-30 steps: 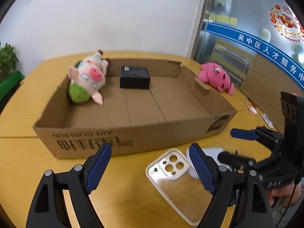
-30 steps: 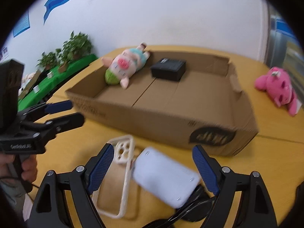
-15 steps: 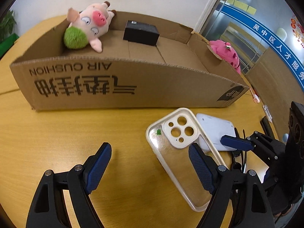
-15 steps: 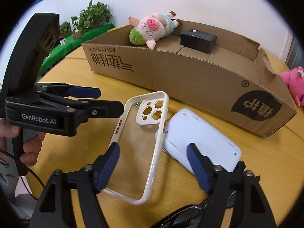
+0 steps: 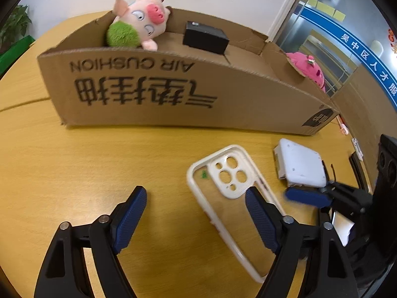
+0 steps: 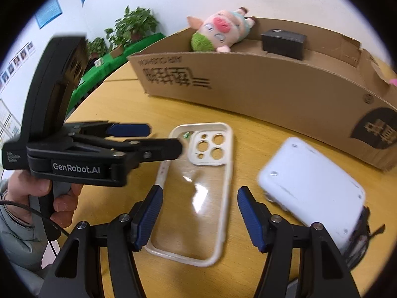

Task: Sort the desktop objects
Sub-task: 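Lower the right gripper onto the phone case's white rim and close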

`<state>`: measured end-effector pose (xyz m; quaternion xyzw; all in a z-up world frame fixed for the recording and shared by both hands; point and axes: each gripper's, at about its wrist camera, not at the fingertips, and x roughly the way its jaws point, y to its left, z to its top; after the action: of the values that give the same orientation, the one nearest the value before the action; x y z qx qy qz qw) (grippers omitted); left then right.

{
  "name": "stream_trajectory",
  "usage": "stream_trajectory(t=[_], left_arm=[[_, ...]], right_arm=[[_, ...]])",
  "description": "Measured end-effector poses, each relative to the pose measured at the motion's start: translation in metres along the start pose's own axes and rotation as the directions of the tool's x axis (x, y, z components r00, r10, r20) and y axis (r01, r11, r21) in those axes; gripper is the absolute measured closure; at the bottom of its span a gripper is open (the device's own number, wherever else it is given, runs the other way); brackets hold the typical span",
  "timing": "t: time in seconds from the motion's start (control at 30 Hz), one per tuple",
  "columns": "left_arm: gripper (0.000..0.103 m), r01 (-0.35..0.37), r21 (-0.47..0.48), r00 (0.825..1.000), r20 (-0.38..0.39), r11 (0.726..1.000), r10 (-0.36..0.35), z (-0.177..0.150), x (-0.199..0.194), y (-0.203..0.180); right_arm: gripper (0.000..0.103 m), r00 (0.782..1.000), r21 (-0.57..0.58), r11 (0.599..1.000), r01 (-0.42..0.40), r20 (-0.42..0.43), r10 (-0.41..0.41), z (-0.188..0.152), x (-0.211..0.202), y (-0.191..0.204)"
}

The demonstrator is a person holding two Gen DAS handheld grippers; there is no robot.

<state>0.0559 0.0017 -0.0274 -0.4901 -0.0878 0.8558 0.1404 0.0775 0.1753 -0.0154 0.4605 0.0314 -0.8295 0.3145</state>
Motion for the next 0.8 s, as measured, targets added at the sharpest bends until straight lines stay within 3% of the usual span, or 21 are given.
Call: stream_trajectory(t=[0.13,0.17,0.23,0.27,0.3,0.4,0.7,0.77,0.8], left_arm=[[0.039,-0.011,0.025,1.0,0.005,1.0,0.011,-0.005,0.0,-0.002],[0.045,-0.011,0.029,1.0,0.006,1.0,0.01,-0.005,0.001,-0.003],[0.072,0.003,0.026,1.0,0.006,1.0,-0.003,-0.004,0.002,-0.002],[0.075,0.01,0.017,1.0,0.005,1.0,-0.01,-0.004,0.003,0.0],[0.081,0.013,0.007,1.0,0.007,1.0,-0.013,-0.003,0.003,0.003],[0.09,0.031,-0.005,0.999,0.011,1.0,-0.031,-0.002,0.005,0.007],[0.089,-0.013,0.023,1.0,-0.001,1.0,0.013,-0.002,0.004,0.0],[0.069,-0.003,0.028,1.0,0.0,1.0,0.003,-0.005,0.002,-0.003],[0.049,0.01,0.037,1.0,0.006,0.999,-0.011,-0.007,0.001,-0.006]], right_arm=[[0.042,1.0,0.037,0.999,0.028,-0.008,-0.027,-0.004,-0.001,-0.008],[0.046,0.999,0.037,0.999,0.037,-0.019,-0.036,-0.006,0.001,-0.009],[0.064,0.997,0.023,0.997,0.075,-0.014,-0.074,-0.009,0.002,-0.007],[0.079,0.996,0.022,0.996,0.083,-0.017,-0.082,-0.009,0.003,-0.006],[0.086,0.996,0.025,0.996,0.084,-0.015,-0.084,-0.009,0.003,-0.006],[0.09,0.997,0.021,0.997,0.07,-0.019,-0.069,-0.01,0.005,-0.003],[0.091,0.998,0.006,0.998,0.056,-0.019,-0.056,-0.013,0.007,0.006],[0.092,0.999,0.006,0.999,0.041,-0.02,-0.041,-0.014,0.008,0.008],[0.093,0.999,0.006,1.0,0.03,-0.021,-0.03,-0.014,0.008,0.01]])
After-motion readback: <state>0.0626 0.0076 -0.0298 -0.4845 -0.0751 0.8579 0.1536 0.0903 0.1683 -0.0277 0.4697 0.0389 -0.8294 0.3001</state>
